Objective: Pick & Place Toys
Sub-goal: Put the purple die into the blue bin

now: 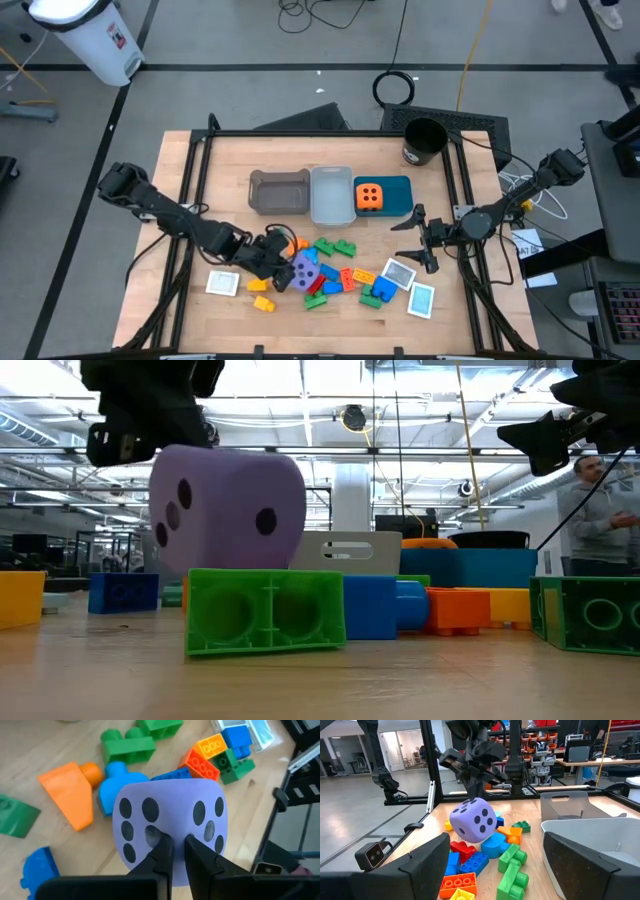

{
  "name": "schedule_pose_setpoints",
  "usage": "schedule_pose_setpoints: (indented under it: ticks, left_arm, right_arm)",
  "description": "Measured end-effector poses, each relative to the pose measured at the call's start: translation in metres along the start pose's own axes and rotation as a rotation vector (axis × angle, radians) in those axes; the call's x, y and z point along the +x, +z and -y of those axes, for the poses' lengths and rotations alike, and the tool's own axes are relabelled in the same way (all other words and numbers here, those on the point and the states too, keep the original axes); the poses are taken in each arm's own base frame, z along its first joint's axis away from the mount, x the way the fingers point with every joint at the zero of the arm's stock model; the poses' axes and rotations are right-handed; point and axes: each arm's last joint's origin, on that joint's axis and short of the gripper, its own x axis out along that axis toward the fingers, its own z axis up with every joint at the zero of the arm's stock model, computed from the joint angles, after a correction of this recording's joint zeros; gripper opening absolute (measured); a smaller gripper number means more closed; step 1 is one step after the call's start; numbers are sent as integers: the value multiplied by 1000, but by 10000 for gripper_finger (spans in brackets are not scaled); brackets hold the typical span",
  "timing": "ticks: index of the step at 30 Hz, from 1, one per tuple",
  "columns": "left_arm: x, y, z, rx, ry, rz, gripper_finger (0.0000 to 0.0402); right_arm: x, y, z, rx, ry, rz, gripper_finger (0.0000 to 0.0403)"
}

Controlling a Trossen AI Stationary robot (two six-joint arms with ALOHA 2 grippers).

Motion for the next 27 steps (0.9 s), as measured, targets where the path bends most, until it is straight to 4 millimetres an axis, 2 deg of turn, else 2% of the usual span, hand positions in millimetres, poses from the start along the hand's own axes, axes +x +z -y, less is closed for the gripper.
schedule_pose_setpoints:
  ticks: [6,11,17,22,27]
  left_arm:
    - [0,5,-1,15,1,12,33]
    - [1,11,-2,16,2,27,33]
    - [2,15,-4,27,4,34,33]
    - [2,15,-3,41,-2,38,33]
    - [2,15,-3,42,-7,40,34]
  right_arm:
    - [3,-3,0,-8,-25,-13,308]
    - [15,-10,1,-23,-69,-48,308]
    - [50,-16,-2,-103,-108,-178,308]
    - [81,-33,0,-157,-119,-301,308]
    - [110,-46,0,-181,-99,-315,308]
